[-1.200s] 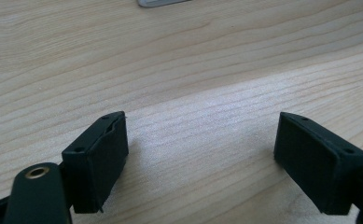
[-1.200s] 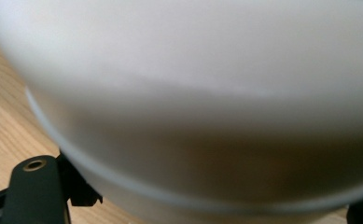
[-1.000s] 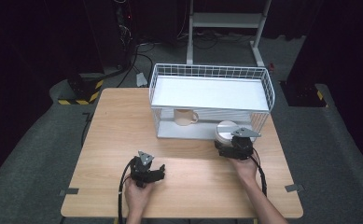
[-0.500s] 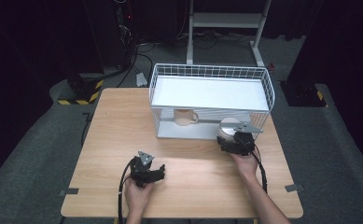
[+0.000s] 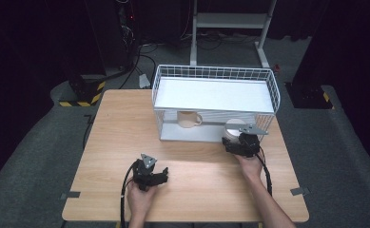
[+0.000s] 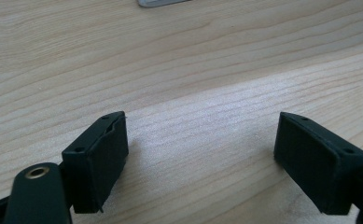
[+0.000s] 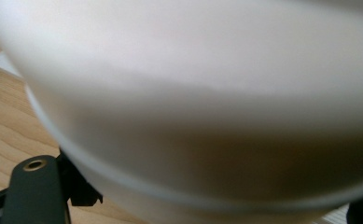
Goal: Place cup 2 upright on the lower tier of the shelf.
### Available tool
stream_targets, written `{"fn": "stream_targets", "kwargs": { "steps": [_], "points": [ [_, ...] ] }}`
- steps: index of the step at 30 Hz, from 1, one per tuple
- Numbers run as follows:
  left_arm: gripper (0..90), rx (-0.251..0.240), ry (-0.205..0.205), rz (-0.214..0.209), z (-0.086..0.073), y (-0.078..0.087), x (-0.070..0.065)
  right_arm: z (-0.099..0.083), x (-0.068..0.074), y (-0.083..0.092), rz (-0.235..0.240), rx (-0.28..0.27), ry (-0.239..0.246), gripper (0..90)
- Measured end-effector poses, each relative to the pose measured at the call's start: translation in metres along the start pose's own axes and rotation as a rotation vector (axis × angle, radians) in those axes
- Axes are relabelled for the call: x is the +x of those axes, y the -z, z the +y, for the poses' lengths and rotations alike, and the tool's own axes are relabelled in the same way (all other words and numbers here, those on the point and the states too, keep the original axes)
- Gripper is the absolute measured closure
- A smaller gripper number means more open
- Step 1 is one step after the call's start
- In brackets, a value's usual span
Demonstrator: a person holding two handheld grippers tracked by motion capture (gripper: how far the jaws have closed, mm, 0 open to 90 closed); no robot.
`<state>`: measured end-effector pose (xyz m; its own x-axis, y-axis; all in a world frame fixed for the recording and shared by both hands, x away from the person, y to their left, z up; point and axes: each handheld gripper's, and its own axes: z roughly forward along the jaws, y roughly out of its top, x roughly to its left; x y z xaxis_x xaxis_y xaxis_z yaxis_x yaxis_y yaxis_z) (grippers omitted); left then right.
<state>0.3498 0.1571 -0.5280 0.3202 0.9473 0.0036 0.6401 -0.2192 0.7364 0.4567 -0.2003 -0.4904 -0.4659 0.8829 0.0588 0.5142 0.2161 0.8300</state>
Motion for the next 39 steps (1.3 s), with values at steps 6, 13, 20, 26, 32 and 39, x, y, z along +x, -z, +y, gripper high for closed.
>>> {"fn": "stream_targets", "kwargs": {
  "steps": [6,13,20,26,32,39],
  "points": [
    [18.1,0.0,0.0,0.0,0.0,0.0,0.0,0.0,-0.001,-0.001,-0.006,-0.005,0.001,18.9],
    [18.1,0.0,0.0,0.0,0.0,0.0,0.0,0.006,0.002,-0.006,-0.022,0.024,0.023,18.9],
    [18.1,0.0,0.0,0.0,0.0,0.0,0.0,0.007,0.0,-0.01,-0.027,0.011,0.029,18.9],
    [18.0,0.0,-0.001,0.0,0.0,0.0,0.0,0.007,-0.002,-0.013,-0.033,-0.005,0.04,19.0],
    [18.0,0.0,0.0,0.0,0.0,0.0,0.0,0.006,-0.004,-0.015,-0.039,-0.018,0.042,19.0],
    [18.1,-0.004,0.005,0.001,0.0,0.0,0.0,0.006,-0.005,-0.017,-0.045,-0.031,0.039,19.0]
  ]
}}
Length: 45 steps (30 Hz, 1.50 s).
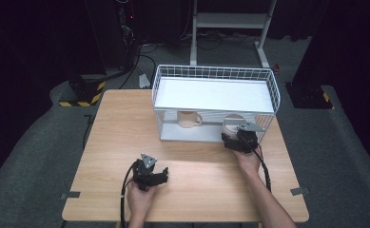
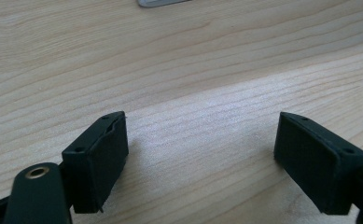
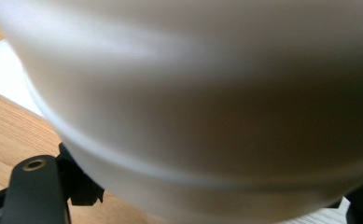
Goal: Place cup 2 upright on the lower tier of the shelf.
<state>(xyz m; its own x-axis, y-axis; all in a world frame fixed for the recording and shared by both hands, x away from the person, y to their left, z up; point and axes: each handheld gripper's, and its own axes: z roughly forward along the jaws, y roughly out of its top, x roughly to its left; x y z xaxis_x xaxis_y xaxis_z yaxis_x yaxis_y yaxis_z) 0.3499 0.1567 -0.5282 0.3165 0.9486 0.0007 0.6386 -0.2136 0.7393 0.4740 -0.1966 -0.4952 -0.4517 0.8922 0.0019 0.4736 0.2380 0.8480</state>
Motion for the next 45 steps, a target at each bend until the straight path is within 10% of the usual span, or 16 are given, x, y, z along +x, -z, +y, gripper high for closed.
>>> {"fn": "stream_targets", "kwargs": {
  "steps": [45],
  "points": [
    [18.3,0.0,0.0,0.001,0.0,0.0,0.0,-0.01,0.001,0.009,0.003,0.069,-0.031,14.3]
  ]
}}
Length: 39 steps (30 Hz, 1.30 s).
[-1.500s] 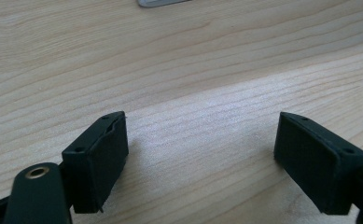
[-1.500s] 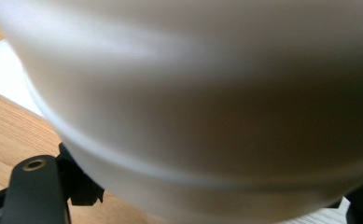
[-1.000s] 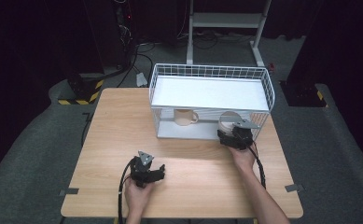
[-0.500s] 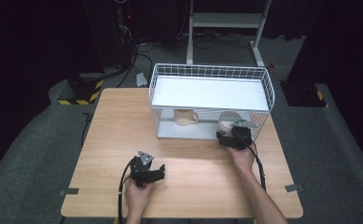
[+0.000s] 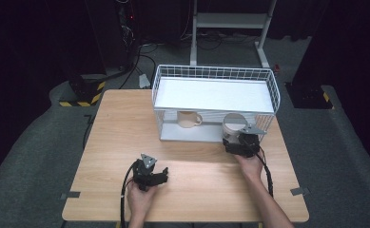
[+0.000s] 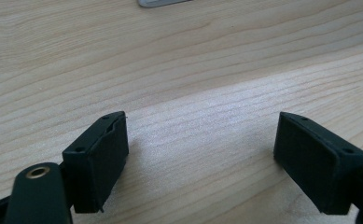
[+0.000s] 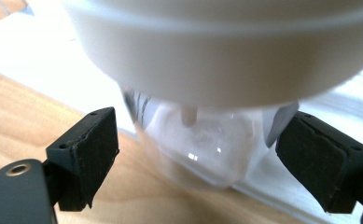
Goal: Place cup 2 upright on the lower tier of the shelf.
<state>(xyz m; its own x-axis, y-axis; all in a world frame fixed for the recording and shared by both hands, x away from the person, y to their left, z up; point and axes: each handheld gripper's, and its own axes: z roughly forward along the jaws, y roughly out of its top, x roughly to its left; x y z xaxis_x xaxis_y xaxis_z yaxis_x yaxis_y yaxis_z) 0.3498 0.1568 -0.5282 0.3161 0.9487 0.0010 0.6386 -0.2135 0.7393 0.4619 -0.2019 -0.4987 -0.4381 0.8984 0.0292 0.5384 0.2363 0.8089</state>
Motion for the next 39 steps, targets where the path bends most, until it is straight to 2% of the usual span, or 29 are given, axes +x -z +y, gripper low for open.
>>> {"fn": "stream_targets", "kwargs": {
  "steps": [3,6,11,15,17,26,29,39],
  "points": [
    [18.3,0.0,0.0,0.0,0.0,0.0,0.0,-0.002,-0.001,0.006,0.005,0.001,-0.011,16.0],
    [18.2,0.0,0.0,0.0,0.0,0.0,0.0,-0.005,-0.001,0.011,-0.003,-0.018,-0.002,18.6],
    [18.2,0.0,0.0,0.0,0.0,0.0,0.0,-0.009,0.0,0.019,-0.013,-0.023,-0.013,25.7],
    [18.3,0.0,0.0,0.0,0.0,0.0,0.0,-0.008,0.005,0.022,-0.011,-0.018,-0.014,28.9],
    [18.3,0.0,0.0,0.0,0.0,0.0,0.0,-0.008,0.007,0.022,-0.024,-0.015,-0.005,29.6],
    [18.3,0.0,0.0,0.0,0.0,0.0,0.0,-0.008,0.008,0.02,-0.047,-0.006,-0.031,35.7],
    [18.3,0.0,0.0,0.0,0.0,0.0,0.0,-0.008,0.008,0.02,-0.061,-0.01,-0.026,36.5],
    [18.4,0.0,-0.001,0.0,0.0,0.0,0.0,-0.006,0.01,0.017,-0.069,-0.005,-0.027,39.4]
  ]
}}
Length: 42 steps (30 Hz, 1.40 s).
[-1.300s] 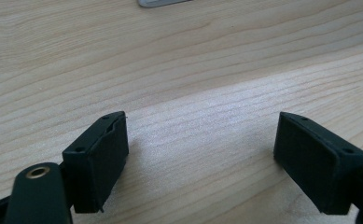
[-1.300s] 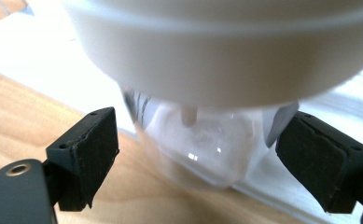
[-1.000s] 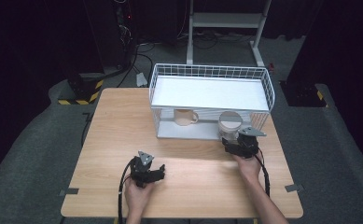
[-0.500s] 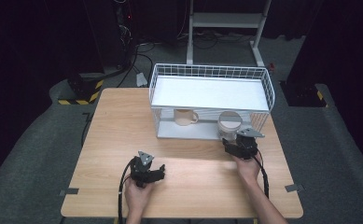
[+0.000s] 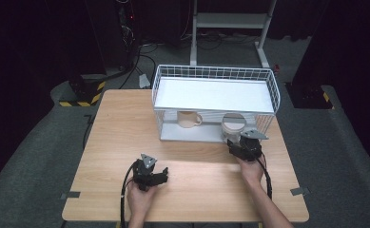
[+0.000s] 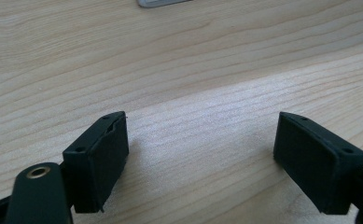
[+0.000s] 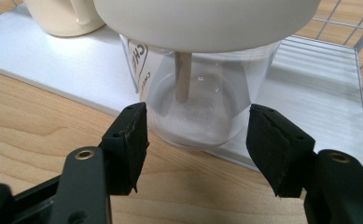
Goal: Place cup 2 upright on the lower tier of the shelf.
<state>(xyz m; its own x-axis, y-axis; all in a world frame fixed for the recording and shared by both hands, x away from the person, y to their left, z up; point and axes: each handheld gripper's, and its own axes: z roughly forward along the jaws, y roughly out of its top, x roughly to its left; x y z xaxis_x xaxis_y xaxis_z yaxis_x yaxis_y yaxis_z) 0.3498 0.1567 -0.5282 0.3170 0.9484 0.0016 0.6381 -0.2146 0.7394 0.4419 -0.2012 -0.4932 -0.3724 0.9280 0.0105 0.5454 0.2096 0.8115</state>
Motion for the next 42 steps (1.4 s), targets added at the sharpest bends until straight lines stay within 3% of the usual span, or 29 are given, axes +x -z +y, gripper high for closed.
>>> {"fn": "stream_targets", "kwargs": {
  "steps": [30,33,42],
  "points": [
    [18.7,0.001,-0.003,-0.002,0.0,0.0,0.0,0.02,0.004,-0.022,-0.012,0.012,-0.03,46.4],
    [18.8,0.001,-0.003,-0.002,0.0,0.0,0.0,0.019,0.005,-0.026,-0.014,0.016,-0.059,46.1],
    [19.0,0.001,-0.004,-0.002,0.0,0.0,0.0,0.019,0.003,-0.034,-0.023,0.023,-0.087,45.7]
  ]
}}
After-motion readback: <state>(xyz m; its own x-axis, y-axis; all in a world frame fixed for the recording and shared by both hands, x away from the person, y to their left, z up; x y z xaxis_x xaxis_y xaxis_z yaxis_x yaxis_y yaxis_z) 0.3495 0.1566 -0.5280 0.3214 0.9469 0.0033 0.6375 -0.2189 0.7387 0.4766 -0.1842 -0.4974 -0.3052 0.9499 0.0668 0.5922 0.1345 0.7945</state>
